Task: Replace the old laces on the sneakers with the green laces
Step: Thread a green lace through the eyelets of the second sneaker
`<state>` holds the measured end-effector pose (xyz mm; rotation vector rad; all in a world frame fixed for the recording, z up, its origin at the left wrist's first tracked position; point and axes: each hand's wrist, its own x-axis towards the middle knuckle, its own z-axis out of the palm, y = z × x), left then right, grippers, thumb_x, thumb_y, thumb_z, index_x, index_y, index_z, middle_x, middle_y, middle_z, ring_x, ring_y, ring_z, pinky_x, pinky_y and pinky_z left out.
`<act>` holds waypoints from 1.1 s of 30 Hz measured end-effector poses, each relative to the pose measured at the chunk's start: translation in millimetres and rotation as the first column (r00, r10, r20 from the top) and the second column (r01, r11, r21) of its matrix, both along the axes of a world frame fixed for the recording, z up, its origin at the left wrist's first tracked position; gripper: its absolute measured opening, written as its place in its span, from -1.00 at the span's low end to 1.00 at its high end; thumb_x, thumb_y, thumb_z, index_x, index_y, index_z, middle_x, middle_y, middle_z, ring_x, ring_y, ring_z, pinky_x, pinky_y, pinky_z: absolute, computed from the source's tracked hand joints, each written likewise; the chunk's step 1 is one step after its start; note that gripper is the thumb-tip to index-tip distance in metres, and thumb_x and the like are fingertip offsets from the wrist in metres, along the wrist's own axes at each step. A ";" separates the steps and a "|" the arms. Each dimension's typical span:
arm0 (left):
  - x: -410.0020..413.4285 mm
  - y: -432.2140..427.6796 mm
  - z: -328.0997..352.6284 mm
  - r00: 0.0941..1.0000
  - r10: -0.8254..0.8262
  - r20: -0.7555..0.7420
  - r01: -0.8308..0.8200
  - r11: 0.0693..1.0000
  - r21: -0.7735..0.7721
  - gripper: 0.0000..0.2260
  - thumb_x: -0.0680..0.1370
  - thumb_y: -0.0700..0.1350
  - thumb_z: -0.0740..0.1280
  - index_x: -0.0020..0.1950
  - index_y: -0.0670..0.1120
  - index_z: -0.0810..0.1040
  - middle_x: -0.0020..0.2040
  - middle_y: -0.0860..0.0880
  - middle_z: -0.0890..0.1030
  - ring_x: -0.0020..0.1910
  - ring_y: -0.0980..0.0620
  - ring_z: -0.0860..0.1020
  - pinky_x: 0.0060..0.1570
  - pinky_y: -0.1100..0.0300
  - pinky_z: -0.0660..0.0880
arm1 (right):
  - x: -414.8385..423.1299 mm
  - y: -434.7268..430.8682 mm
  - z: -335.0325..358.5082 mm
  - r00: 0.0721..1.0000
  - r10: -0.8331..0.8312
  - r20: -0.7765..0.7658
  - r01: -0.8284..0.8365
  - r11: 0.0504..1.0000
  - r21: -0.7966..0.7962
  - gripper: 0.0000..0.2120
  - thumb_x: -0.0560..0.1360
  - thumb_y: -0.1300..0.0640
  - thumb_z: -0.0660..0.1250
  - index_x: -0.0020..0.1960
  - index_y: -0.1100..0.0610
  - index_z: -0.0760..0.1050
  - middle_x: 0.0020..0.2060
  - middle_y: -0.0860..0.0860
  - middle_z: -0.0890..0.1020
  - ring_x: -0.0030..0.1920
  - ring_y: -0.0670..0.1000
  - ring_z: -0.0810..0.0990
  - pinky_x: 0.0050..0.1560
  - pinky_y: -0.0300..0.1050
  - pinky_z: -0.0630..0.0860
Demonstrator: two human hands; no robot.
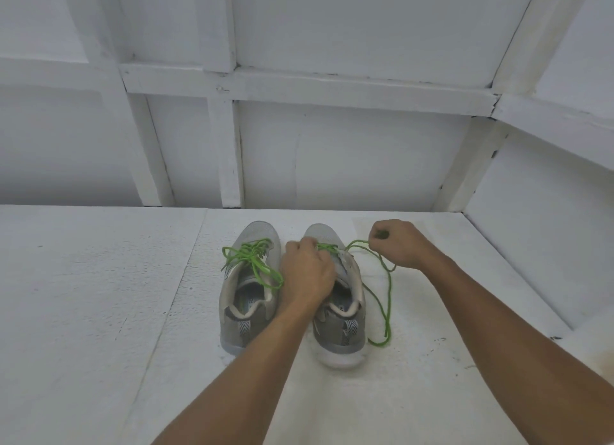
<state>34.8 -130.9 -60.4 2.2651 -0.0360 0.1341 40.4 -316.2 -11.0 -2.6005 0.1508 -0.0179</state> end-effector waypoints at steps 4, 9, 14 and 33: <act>35.1 -20.0 26.4 0.965 -0.256 -0.052 0.253 0.869 0.424 -0.67 0.61 -0.06 0.09 0.28 -0.05 0.52 0.27 -0.13 0.48 0.22 -0.22 0.42 0.16 -0.06 0.38 | -10.4 2.3 6.2 0.997 0.061 -0.052 -0.052 0.985 0.162 -0.90 0.49 0.15 0.34 -0.17 0.09 0.60 -0.19 0.00 0.64 -0.21 -0.03 0.54 -0.15 -0.16 0.47; 60.2 -41.8 38.4 0.857 -0.401 -0.325 0.513 0.591 0.623 -0.65 0.63 0.00 0.06 0.27 -0.07 0.52 0.26 -0.09 0.53 0.24 -0.15 0.44 0.15 0.03 0.36 | -19.3 8.5 5.6 0.985 0.084 -0.147 -0.055 0.980 0.191 -0.90 0.49 0.16 0.33 -0.15 0.13 0.60 -0.24 0.00 0.61 -0.24 -0.03 0.51 -0.19 -0.15 0.46; 72.7 -47.4 42.8 0.784 -0.414 -0.463 0.618 0.445 0.648 -0.82 0.60 -0.07 0.12 0.04 -0.08 0.48 0.13 -0.08 0.55 0.00 -0.10 0.49 0.04 0.05 0.44 | -25.3 10.9 1.6 0.982 0.093 -0.167 -0.051 0.970 0.239 -0.89 0.49 0.21 0.29 -0.14 0.17 0.59 -0.16 0.05 0.64 -0.14 0.00 0.59 -0.16 -0.16 0.58; 85.6 -12.4 106.4 0.903 -0.406 0.142 0.379 0.907 0.182 -0.80 0.56 0.03 0.34 0.04 -0.09 0.55 0.07 -0.07 0.59 0.04 -0.03 0.53 0.01 0.13 0.44 | 0.6 21.9 53.0 0.997 -0.050 0.056 0.035 0.971 0.237 -0.68 0.60 -0.01 0.23 -0.17 0.17 0.59 -0.35 0.01 0.55 -0.36 0.00 0.48 -0.36 -0.18 0.40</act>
